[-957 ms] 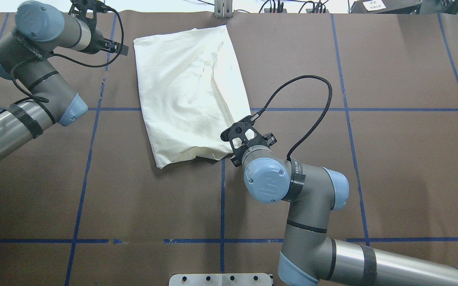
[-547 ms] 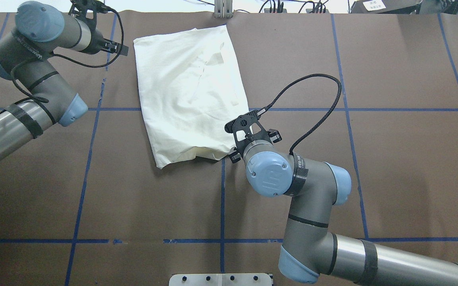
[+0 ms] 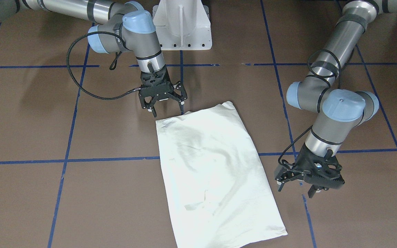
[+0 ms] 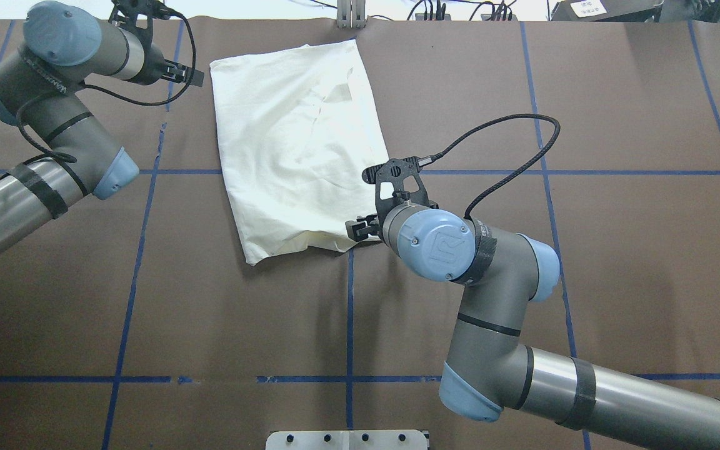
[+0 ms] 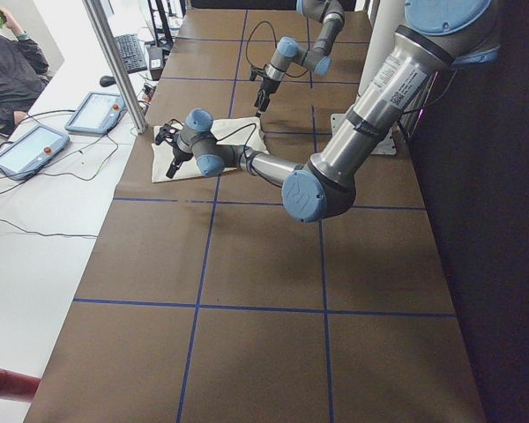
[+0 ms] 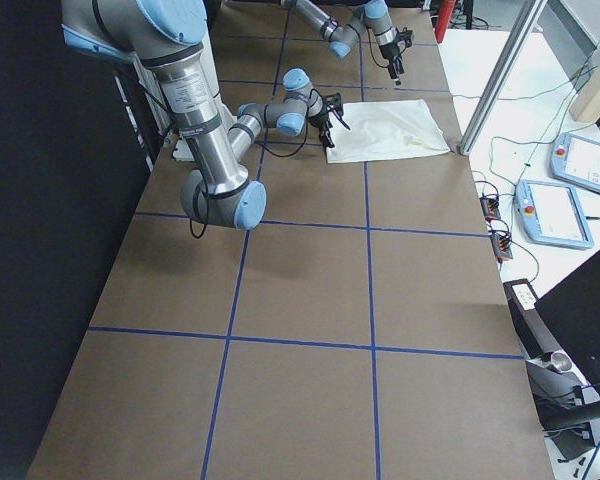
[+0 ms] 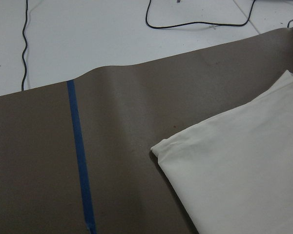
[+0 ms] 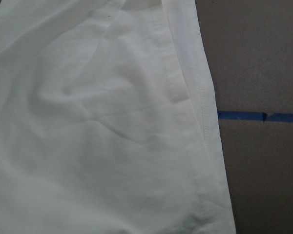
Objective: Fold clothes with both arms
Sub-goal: 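Move the left gripper to the other near corner while the right gripper holds its corner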
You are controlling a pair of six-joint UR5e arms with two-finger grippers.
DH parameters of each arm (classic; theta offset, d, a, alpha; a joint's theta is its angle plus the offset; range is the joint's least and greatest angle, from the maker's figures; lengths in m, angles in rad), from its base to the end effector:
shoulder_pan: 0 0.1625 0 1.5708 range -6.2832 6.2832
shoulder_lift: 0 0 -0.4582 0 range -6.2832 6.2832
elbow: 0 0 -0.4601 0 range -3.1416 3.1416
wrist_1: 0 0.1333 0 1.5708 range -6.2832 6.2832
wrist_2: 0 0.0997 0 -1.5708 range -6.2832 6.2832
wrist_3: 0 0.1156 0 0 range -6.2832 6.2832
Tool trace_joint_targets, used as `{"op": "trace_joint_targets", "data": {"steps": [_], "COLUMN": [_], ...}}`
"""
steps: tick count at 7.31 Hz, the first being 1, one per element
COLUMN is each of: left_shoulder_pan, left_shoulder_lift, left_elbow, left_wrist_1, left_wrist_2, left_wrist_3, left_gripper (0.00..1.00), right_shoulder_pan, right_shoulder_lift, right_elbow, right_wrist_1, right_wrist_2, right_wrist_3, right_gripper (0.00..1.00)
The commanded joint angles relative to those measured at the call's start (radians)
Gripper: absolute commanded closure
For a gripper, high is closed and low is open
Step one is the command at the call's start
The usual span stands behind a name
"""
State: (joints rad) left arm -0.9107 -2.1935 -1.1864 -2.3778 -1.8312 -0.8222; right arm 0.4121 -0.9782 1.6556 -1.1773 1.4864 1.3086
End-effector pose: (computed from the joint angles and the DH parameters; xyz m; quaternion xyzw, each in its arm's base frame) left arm 0.4462 -0.7436 0.3959 0.2892 0.4172 -0.0050 0.8616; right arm -0.6421 -0.4368 0.2219 0.2029 -0.4691 0.0858 0.8553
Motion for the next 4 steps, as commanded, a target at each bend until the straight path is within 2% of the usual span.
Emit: {"op": "trace_joint_targets", "data": {"steps": [1, 3, 4], "left_shoulder_pan": [0.074, 0.177, 0.223], "left_shoulder_lift": [0.091, 0.248, 0.303], "left_elbow": [-0.160, -0.402, -0.489], "left_wrist_1": [0.000, -0.003, -0.023], "left_wrist_2": [0.000, 0.007, 0.050], "left_wrist_3": [-0.244, -0.517, -0.673], "left_gripper": [0.00, 0.00, 0.00], "right_shoulder_pan": [0.004, 0.049, 0.080], "right_shoulder_lift": [-0.007, -0.001, 0.001], "right_elbow": [0.015, 0.023, 0.023], "right_wrist_1": [0.024, 0.022, 0.022], "right_wrist_2": [0.015, 0.017, 0.017], "right_wrist_3": [0.264, 0.438, 0.504], "right_gripper": [0.00, 0.02, 0.02]}}
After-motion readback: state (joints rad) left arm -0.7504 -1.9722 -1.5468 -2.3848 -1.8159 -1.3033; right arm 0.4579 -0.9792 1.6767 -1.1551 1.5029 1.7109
